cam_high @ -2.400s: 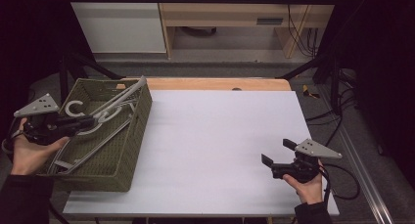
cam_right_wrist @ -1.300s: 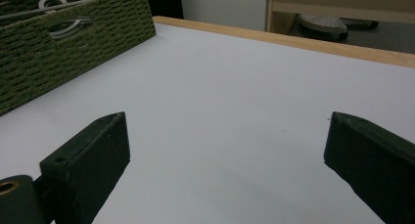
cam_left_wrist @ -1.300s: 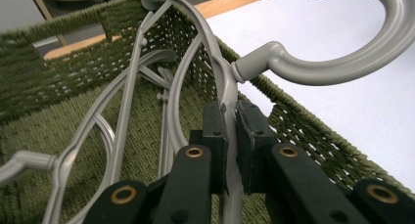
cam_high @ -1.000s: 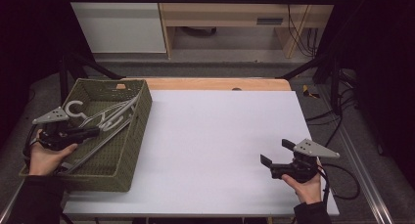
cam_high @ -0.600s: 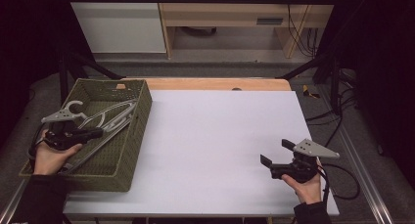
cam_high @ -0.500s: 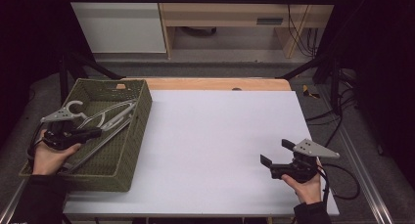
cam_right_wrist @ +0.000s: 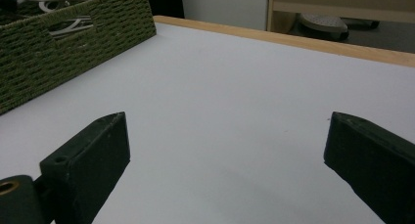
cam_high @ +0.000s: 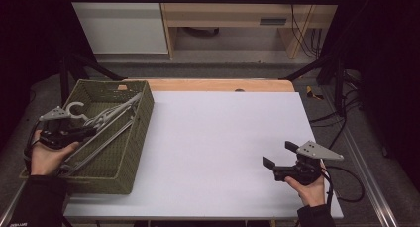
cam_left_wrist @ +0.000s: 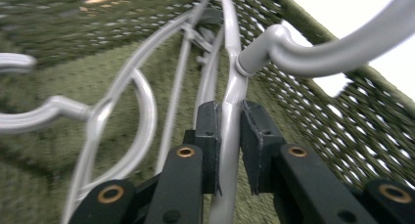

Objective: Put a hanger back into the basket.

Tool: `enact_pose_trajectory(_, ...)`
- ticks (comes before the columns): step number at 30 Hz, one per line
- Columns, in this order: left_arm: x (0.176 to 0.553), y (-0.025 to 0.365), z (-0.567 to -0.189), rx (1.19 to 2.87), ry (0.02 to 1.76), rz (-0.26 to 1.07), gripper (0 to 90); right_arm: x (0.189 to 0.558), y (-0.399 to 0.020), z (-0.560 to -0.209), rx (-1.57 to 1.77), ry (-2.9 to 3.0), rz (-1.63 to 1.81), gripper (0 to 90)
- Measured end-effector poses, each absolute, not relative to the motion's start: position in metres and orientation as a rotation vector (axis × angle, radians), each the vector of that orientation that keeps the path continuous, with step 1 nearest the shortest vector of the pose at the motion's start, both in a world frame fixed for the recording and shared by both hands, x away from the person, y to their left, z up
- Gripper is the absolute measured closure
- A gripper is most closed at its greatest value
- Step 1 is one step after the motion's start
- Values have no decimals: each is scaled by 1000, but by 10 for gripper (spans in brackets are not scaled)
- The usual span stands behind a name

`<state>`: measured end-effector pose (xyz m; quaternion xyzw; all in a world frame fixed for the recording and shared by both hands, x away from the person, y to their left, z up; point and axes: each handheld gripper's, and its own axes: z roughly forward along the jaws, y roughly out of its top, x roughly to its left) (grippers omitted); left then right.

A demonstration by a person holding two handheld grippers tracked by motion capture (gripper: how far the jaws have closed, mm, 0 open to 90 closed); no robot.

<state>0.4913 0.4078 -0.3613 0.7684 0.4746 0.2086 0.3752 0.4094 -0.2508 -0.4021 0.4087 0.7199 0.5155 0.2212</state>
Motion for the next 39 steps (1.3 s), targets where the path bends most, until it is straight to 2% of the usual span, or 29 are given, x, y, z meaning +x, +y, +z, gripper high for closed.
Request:
enact_pose_trajectory(8,500,420,-357,1933,1384,698,723,410,-250,-402,1131,1992,1425,34)
enact_pose_trajectory(10,500,423,-357,1912,1389,701,694,410,-251,-402,1132,1992,1425,34)
enact_pose_trajectory(25,476,422,-348,1845,1290,695,590,409,-251,-402,1132,1988,1426,34)
enact_pose_trajectory(39,435,373,-340,1728,1077,647,383,408,-253,-400,1139,1966,1449,31)
